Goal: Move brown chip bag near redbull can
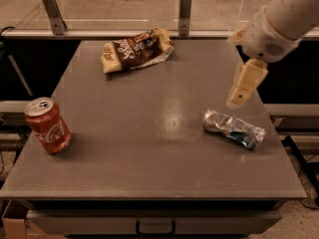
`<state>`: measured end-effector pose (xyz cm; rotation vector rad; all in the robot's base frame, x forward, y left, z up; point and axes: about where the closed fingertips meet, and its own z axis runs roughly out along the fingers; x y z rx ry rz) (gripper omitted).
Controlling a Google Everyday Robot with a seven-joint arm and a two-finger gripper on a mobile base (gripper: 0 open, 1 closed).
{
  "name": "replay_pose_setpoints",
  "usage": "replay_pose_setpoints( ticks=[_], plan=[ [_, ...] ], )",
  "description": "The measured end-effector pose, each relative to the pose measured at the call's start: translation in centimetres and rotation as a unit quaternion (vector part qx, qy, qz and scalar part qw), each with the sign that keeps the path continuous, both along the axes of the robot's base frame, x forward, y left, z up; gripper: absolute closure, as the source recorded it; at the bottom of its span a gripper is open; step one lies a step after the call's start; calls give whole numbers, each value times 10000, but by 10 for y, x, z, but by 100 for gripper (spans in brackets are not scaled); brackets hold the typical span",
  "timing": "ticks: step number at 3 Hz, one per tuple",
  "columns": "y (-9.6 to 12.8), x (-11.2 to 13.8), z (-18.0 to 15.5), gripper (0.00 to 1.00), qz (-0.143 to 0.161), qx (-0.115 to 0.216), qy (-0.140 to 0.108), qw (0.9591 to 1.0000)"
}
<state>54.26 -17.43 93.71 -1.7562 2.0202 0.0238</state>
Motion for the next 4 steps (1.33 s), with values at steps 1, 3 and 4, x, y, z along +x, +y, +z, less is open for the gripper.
replay_pose_setpoints(
  ticks=[1, 3, 4],
  plan=[
    [46, 68, -10, 0, 252, 423, -317, 9983],
    [62, 88, -18, 0, 252, 567, -409, 9972],
    [90, 129, -30, 0, 163, 890, -600, 9941]
  ],
)
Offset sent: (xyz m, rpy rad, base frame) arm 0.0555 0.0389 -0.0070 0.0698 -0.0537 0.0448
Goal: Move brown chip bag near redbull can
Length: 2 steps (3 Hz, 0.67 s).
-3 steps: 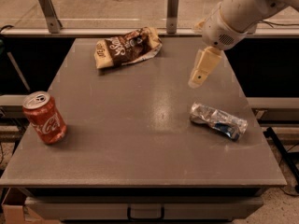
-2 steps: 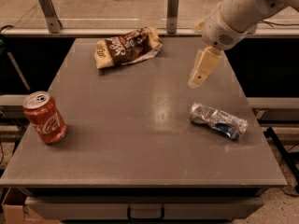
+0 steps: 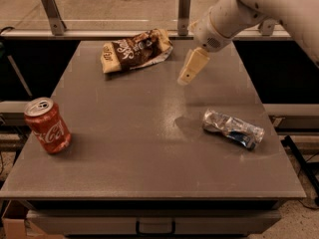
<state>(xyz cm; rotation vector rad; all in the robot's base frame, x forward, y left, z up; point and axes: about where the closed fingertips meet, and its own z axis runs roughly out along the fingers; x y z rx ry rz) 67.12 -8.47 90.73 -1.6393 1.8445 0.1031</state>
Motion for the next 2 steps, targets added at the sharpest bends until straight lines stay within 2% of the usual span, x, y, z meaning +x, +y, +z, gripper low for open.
replay_pose_setpoints(
  ticks=[2],
  plan=[
    [51, 74, -21, 0, -291, 660, -213, 9972]
  ],
)
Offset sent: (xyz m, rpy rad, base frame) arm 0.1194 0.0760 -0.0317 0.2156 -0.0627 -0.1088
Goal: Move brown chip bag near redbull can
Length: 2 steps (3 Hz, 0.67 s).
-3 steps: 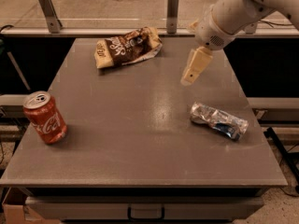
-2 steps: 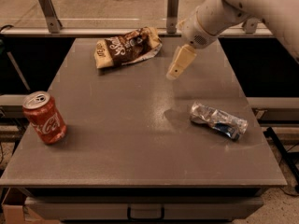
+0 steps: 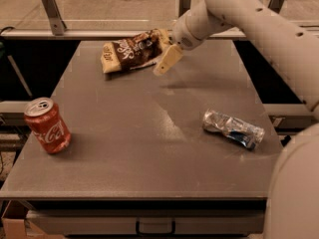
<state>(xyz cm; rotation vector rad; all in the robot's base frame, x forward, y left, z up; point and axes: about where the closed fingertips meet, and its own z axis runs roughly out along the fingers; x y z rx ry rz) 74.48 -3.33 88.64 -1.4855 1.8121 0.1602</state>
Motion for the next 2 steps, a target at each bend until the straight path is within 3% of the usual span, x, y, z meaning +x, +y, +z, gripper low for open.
replay_pose_setpoints(
  ticks=[2],
  plan=[
    [21, 58, -19, 0, -371, 687, 22, 9969]
  ],
)
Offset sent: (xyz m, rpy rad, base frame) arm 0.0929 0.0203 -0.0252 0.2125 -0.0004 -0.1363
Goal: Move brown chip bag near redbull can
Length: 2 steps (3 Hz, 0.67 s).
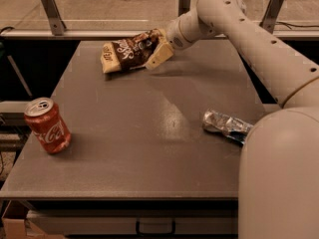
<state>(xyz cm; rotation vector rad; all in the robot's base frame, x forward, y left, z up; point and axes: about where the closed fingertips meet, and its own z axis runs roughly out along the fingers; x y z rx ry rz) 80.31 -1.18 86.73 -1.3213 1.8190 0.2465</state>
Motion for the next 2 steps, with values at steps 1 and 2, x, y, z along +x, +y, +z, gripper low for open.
replay_pose_setpoints(
  ticks=[1, 2],
  plan=[
    [-4, 20, -13, 18, -232, 233, 164, 9993],
    [-6, 27, -23, 41, -375, 394, 316, 9980]
  ],
)
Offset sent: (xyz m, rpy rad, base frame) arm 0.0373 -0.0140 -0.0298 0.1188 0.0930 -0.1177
